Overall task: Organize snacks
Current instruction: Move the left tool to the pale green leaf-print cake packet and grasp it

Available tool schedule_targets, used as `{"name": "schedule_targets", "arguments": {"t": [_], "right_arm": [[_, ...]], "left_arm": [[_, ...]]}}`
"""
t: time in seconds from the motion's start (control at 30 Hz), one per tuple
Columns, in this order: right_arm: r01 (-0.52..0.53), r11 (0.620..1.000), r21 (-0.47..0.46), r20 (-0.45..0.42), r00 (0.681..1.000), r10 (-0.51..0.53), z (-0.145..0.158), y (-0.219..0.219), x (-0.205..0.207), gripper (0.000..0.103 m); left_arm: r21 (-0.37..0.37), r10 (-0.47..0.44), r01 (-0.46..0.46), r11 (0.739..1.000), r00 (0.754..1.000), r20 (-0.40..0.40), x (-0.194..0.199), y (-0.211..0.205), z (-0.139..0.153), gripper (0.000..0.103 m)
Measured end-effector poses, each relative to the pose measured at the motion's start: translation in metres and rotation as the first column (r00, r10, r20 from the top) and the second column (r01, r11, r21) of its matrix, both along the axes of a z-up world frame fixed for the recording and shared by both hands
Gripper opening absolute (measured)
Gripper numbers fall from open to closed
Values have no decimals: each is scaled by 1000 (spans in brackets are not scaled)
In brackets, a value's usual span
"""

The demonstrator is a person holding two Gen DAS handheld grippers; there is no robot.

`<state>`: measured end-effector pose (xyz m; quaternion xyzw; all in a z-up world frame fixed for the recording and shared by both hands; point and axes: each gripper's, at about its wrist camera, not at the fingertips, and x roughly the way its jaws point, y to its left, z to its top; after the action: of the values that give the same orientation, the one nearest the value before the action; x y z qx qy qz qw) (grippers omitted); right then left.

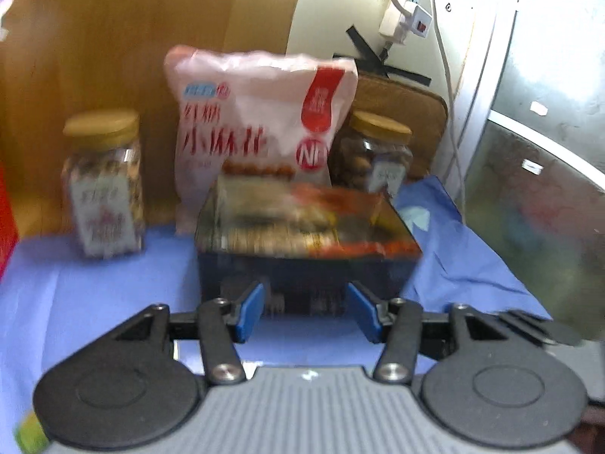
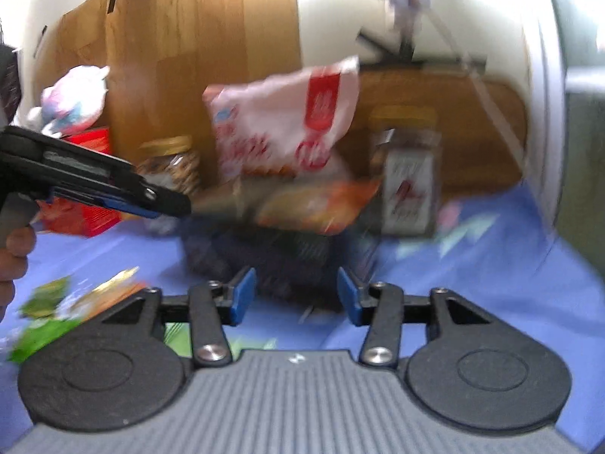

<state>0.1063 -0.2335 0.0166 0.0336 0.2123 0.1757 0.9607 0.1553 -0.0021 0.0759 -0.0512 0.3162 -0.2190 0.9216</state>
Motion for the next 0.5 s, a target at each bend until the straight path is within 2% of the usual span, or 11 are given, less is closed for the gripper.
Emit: {"name": "schedule_targets", "arguments": {"t": [0.03, 0.17, 0.27, 0.3, 0.33, 0.4, 0.47, 0.5], "right_arm": [[-13, 1000, 12, -36, 999, 13, -4, 1, 1, 57], [-91, 994, 55, -161, 982, 99, -16, 11, 16, 71], [-124, 988, 92, -209, 968, 141, -22, 19, 23, 72], [-138, 986, 96, -214, 964, 156, -22, 20, 22, 67], [-151, 983, 104, -216, 962, 170, -20, 22, 18, 57], [-159, 983, 91, -216, 960, 176, -17, 25, 8, 52], [-172, 978, 117, -223, 955, 195, -15, 22, -3, 39], [-180, 975, 131, -218, 954, 206, -14, 21, -12, 36]], "left_arm": [[-20, -9, 9, 1000, 1000, -28, -8, 5, -5, 50], [-81, -3, -6, 997, 994, -110, -34, 24, -27, 50], [-130, 10, -32, 991, 986, -166, -48, 40, -38, 50], [-141, 10, -36, 989, 983, -182, -52, 45, -41, 50], [-146, 9, -37, 989, 982, -190, -57, 49, -43, 50], [-143, 4, -31, 989, 982, -187, -67, 52, -44, 50], [-144, -15, -12, 990, 982, -186, -76, 51, -45, 50], [-147, -27, -1, 989, 982, -187, -80, 49, -46, 50]]}}
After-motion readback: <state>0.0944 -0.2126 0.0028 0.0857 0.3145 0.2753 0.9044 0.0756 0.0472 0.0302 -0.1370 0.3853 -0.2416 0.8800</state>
